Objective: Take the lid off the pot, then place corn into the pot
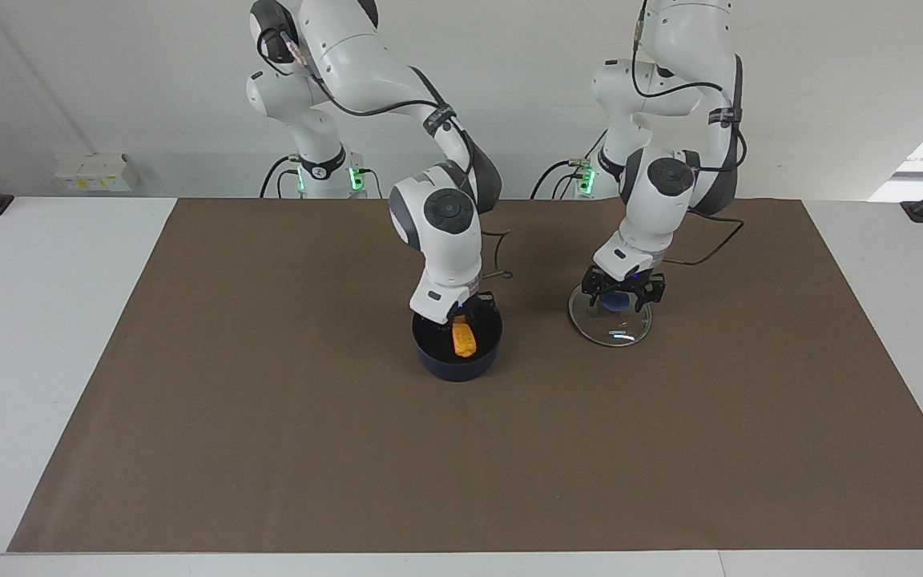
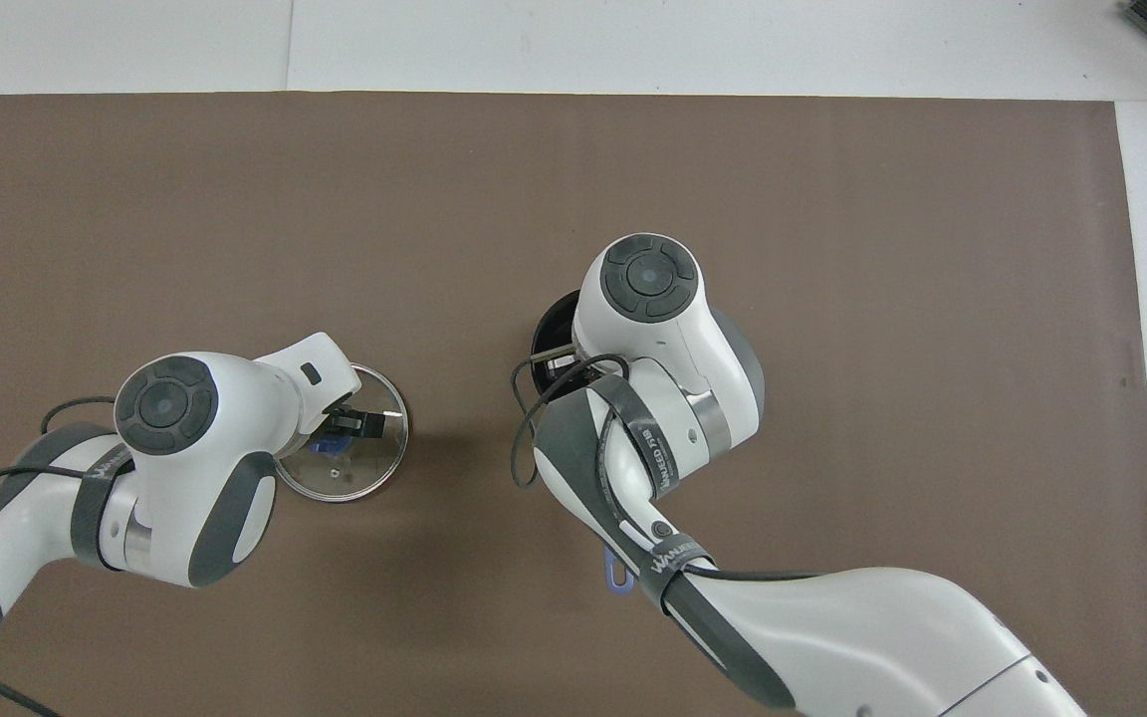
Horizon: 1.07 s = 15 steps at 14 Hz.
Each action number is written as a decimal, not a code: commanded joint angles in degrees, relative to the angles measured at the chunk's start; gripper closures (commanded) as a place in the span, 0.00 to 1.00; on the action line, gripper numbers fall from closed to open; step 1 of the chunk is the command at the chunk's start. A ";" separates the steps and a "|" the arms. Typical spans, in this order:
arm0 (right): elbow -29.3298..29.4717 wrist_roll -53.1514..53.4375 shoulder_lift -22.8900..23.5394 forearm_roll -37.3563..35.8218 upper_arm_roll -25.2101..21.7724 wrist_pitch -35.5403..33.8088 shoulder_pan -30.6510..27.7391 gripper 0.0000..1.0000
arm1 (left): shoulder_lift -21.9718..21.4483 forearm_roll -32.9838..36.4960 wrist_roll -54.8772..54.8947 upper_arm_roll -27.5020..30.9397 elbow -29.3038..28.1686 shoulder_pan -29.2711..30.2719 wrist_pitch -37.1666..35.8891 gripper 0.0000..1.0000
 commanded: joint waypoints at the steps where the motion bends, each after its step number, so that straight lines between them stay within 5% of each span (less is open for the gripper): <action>1: -1.12 -2.74 -0.25 1.56 0.21 1.45 -0.70 0.41 | 0.95 0.21 0.11 0.29 5.19 0.41 -3.04 0.00; 3: -0.95 -3.45 -0.25 0.34 0.04 1.10 -0.79 0.00 | 2.52 0.21 0.11 0.38 11.07 1.12 -7.78 0.00; 7: 0.20 -1.53 -2.26 -1.34 -1.27 0.04 -0.79 0.00 | 3.32 0.21 0.55 0.38 18.11 7.00 -9.03 0.00; 15: 2.65 -0.64 -19.04 -0.82 -5.15 -15.49 -7.80 0.00 | 4.20 -5.06 9.58 0.29 27.70 14.73 -20.44 0.00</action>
